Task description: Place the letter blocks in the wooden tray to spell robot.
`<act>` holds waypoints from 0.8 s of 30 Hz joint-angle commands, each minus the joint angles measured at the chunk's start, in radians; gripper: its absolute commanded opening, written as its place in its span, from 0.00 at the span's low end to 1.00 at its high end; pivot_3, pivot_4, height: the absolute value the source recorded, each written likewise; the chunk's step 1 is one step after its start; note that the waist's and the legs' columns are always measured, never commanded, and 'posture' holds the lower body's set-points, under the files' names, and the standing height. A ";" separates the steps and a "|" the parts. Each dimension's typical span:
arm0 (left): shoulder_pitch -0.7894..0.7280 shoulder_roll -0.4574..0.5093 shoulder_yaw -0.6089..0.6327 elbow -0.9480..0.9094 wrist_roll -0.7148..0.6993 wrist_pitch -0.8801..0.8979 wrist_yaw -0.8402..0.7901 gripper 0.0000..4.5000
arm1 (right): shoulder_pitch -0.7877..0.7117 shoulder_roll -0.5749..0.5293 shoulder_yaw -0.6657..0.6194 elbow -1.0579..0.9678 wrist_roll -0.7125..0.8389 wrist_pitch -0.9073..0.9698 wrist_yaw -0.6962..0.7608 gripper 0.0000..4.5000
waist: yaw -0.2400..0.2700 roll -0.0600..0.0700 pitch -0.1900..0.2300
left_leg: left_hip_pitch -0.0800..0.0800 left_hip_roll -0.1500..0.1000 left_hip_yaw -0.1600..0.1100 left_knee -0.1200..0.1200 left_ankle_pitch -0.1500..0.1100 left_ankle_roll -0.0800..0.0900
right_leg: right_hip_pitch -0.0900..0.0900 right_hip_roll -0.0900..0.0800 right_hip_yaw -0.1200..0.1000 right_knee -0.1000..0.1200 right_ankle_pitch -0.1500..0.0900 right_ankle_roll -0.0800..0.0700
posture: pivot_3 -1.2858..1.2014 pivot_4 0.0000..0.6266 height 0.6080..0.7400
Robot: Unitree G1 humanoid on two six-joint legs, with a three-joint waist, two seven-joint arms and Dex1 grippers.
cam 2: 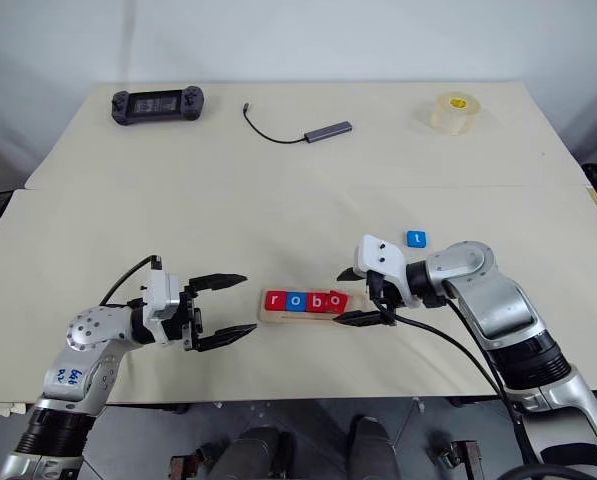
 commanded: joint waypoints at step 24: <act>-0.010 -0.005 0.006 -0.020 -0.007 -0.009 0.002 1.00 | 0.046 -0.027 0.001 -0.056 0.005 -0.001 -0.018 0.01 | 0.000 0.000 0.000 | 0.000 0.000 0.000 0.000 0.000 0.000 | 0.000 0.000 0.000 0.000 0.000 0.000 | 0.52 0.24 1.00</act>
